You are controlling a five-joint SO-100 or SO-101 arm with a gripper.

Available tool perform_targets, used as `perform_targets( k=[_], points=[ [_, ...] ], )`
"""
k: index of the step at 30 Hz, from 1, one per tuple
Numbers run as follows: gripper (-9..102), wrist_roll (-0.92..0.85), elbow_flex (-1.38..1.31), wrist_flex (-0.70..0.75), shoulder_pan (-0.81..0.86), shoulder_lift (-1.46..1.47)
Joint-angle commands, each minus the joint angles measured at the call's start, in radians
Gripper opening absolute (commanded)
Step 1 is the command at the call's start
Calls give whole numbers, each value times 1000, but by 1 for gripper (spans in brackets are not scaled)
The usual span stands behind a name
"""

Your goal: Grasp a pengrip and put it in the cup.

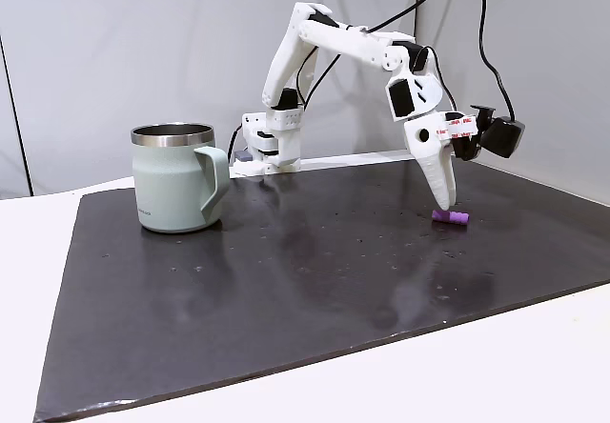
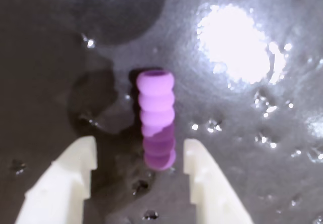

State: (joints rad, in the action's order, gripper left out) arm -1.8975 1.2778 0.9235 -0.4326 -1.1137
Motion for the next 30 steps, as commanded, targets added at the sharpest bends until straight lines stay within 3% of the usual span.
perform_targets(
  k=[1, 11, 23, 30],
  points=[
    [22, -17, -75, -34, 18, 2],
    [22, -17, -25, -91, 40, 51],
    [1, 6, 78, -146, 66, 35],
    [0, 110, 110, -181, 55, 14]
  ],
)
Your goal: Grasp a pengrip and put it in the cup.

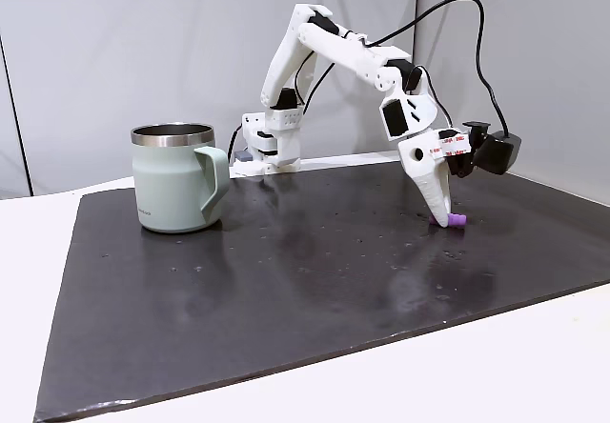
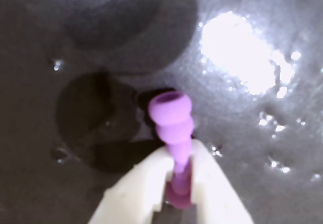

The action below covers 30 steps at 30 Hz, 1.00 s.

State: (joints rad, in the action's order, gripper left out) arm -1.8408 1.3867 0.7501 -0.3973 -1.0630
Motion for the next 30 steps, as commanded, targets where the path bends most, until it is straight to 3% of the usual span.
perform_targets(
  k=[1, 6, 17, 24, 30],
  points=[
    [0, 77, -6, 0, 15, -46],
    [0, 186, -29, 106, 0, -173],
    [0, 319, 5, 577, 43, -684],
    [0, 313, 14, 765, 202, -871],
    [0, 224, 112, 815, 402, -1066]
  ],
)
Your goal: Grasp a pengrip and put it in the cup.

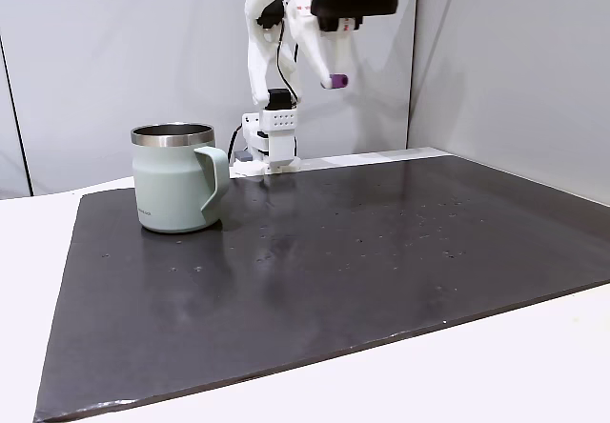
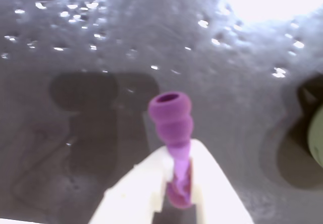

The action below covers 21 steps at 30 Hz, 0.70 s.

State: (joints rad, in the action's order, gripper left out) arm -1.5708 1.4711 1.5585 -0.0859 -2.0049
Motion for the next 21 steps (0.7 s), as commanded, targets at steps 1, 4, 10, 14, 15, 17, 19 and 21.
perform_targets(
  k=[1, 4, 10, 14, 15, 17, 19, 21],
  points=[
    [0, -64, 49, 6, 126, -152],
    [0, -112, 92, 5, 232, -210],
    [0, -216, 198, -89, 423, -304],
    [0, -276, 245, -141, 534, -336],
    [0, -285, 252, -153, 558, -341],
    [0, -291, 258, -186, 601, -345],
    [0, -291, 262, -227, 638, -342],
    [0, -288, 282, -284, 669, -334]
  ],
)
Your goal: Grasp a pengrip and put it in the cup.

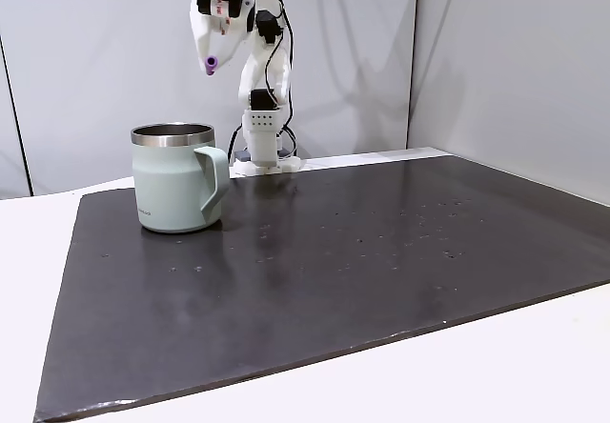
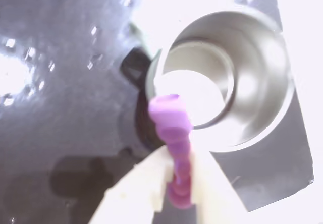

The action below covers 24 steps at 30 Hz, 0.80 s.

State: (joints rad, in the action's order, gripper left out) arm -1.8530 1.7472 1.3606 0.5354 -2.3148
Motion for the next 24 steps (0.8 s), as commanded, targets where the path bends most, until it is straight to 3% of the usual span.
perform_targets(
  k=[1, 9, 19, 21, 24],
  points=[
    [0, -6, 28, -120, 61, -23],
    [0, -5, 181, -318, 132, -6],
    [2, 72, 207, -334, 132, 51],
    [6, 75, 210, -328, 133, 51],
    [22, 75, 210, -311, 133, 44]
  ],
)
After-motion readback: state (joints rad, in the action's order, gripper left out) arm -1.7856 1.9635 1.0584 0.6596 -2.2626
